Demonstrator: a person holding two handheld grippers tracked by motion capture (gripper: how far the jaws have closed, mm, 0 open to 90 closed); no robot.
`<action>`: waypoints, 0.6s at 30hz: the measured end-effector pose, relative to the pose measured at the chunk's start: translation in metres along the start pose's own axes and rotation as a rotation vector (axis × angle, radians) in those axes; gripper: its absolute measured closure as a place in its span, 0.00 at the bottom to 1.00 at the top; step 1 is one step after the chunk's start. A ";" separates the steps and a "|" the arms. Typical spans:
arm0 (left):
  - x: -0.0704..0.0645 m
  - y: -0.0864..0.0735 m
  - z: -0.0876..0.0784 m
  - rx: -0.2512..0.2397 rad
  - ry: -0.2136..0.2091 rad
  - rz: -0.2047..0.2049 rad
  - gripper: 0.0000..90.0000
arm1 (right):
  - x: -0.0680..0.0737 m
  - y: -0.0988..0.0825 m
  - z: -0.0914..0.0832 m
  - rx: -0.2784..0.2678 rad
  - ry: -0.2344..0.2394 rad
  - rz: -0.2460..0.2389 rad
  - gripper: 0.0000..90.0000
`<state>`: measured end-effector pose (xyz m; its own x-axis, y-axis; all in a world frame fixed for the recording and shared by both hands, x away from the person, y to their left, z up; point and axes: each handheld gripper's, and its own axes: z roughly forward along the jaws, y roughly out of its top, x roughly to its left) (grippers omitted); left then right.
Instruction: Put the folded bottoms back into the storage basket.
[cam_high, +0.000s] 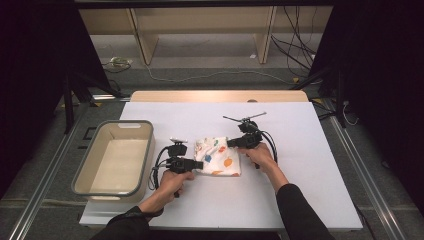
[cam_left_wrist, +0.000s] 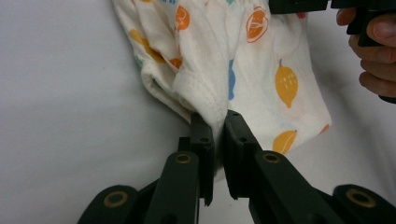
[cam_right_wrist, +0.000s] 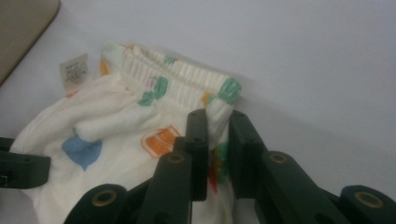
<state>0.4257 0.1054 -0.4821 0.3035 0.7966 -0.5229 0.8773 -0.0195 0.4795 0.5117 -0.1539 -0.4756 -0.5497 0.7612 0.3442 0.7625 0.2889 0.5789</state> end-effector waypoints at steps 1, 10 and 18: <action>0.000 0.000 -0.001 -0.002 -0.004 0.003 0.93 | 0.000 0.000 0.000 0.000 0.000 0.000 0.89; -0.007 0.004 -0.014 -0.037 -0.020 0.031 0.93 | 0.008 0.005 -0.013 -0.042 0.016 -0.030 0.90; -0.008 0.008 -0.032 -0.067 -0.045 0.044 0.93 | 0.020 0.012 -0.026 -0.085 0.039 -0.049 0.90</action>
<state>0.4185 0.1185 -0.4510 0.3592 0.7677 -0.5307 0.8362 -0.0123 0.5483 0.5008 -0.1502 -0.4432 -0.5997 0.7235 0.3417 0.7037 0.2737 0.6556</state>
